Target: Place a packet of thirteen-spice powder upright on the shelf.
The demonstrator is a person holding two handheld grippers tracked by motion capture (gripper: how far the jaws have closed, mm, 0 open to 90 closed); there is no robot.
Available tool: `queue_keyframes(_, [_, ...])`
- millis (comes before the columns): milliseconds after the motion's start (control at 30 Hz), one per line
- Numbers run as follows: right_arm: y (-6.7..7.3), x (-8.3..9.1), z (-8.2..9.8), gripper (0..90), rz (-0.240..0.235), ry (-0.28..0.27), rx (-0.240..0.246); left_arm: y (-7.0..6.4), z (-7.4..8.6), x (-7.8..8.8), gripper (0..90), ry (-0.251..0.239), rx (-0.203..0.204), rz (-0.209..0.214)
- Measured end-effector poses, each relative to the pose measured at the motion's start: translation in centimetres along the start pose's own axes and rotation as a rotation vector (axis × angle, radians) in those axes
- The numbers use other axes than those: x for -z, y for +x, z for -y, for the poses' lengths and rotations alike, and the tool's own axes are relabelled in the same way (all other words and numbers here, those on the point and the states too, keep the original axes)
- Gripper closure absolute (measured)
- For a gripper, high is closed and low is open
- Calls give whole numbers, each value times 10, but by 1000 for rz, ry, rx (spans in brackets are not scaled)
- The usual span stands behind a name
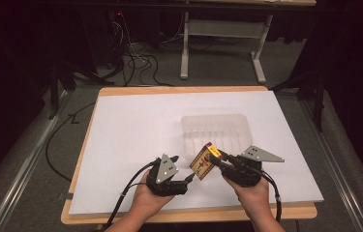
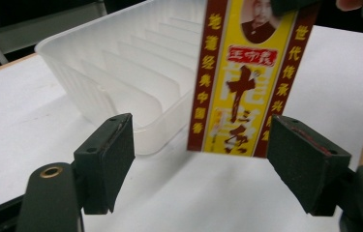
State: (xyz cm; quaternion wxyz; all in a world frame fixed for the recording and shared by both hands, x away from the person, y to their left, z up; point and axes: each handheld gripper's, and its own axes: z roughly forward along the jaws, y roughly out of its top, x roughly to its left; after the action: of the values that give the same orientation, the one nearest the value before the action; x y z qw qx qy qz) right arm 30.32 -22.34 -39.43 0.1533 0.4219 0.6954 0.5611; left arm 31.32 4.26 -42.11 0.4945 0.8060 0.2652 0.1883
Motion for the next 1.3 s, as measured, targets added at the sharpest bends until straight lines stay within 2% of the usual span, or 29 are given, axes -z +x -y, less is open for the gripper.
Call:
queue_keyframes(267, [-8,8,-3,678,30,-22,-7,16,0,8,261,-12,25,-44])
queue_keyframes(400, [-14,15,-5,678,64,-34,-6,30,2,14,261,-21,53,-86])
queue_keyframes(700, [-26,29,-8,678,121,-53,-16,49,3,23,253,-36,92,-140])
queue_keyframes(967, [-39,41,-10,678,181,-69,-29,59,6,26,245,-27,113,-156])
queue_keyframes(1300, [-51,52,-11,678,244,-92,-34,64,7,29,245,-24,116,-158])
